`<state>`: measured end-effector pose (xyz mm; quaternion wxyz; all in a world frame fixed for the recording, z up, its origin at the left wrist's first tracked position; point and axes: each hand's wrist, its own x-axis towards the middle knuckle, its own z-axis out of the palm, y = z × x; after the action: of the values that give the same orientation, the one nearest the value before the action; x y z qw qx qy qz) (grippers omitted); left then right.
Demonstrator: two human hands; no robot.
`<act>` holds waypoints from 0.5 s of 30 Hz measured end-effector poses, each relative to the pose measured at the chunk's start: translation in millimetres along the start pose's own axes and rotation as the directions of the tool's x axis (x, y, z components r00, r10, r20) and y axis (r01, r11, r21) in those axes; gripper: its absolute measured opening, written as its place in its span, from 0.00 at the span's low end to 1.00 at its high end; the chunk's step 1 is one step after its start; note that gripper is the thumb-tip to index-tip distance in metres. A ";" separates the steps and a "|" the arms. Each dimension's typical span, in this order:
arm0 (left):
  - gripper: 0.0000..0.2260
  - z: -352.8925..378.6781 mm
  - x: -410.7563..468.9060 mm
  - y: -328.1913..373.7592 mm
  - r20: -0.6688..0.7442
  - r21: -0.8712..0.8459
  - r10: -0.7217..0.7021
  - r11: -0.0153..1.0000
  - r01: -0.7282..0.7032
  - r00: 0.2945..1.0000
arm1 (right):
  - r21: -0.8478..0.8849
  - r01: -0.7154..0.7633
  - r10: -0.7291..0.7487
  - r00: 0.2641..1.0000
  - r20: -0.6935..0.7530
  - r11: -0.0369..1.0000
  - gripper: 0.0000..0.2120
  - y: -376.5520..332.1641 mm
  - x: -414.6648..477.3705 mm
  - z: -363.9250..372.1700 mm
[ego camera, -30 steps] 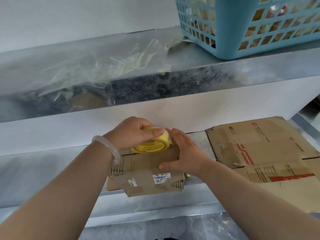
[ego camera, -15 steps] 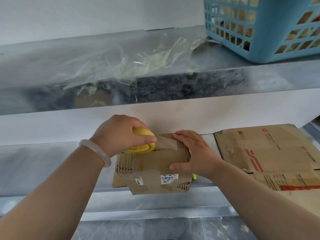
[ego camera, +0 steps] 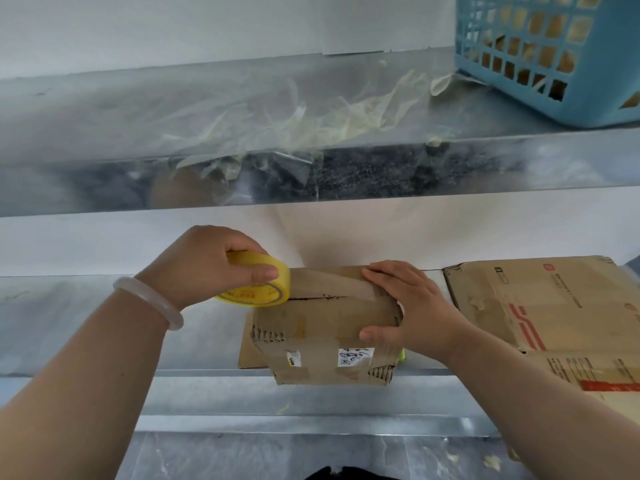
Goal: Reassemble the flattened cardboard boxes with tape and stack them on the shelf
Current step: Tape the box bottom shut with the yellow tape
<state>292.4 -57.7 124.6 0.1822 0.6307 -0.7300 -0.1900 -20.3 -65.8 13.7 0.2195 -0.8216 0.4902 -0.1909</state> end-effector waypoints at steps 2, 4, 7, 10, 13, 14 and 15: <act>0.08 -0.7 -3.2 -8.3 0.031 -0.102 0.002 0.995 0.001 1.000 | -0.003 -0.002 0.002 1.000 -0.002 1.000 0.49 0.3 -0.1 1.0; 0.06 -0.8 -4.5 -12.5 0.038 -0.143 0.023 0.990 -0.018 0.999 | -0.007 0.007 -0.007 1.000 -0.017 1.000 0.49 0.7 -0.4 1.9; 0.07 -2.7 -2.8 -17.6 0.027 -0.069 0.075 0.995 -0.073 0.997 | -0.012 0.000 0.000 1.000 -0.016 1.000 0.49 0.5 -0.4 1.5; 0.12 -5.9 -2.5 -28.1 0.014 -0.018 0.076 0.997 -0.075 0.997 | -0.017 -0.001 0.001 1.000 -0.016 1.000 0.50 0.9 -0.6 0.9; 0.05 -2.6 -7.0 -41.7 0.025 -0.056 0.059 0.997 -0.057 0.998 | -0.022 -0.018 0.017 1.000 -0.012 1.000 0.49 0.6 -1.6 1.0; 0.06 -0.8 -9.9 -45.1 0.017 -0.087 0.063 0.994 -0.061 0.998 | -0.025 -0.022 0.022 1.000 -0.011 0.999 0.49 0.5 -1.8 1.4; 0.08 0.8 -11.6 -48.9 0.009 -0.109 0.066 0.992 -0.064 0.998 | -0.031 -0.021 0.021 1.000 -0.011 0.999 0.49 0.6 -1.8 2.0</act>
<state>335.3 -52.7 98.8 0.2176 0.5946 -0.7399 -0.2273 -20.5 -64.1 11.5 0.2059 -0.8187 0.5028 -0.1855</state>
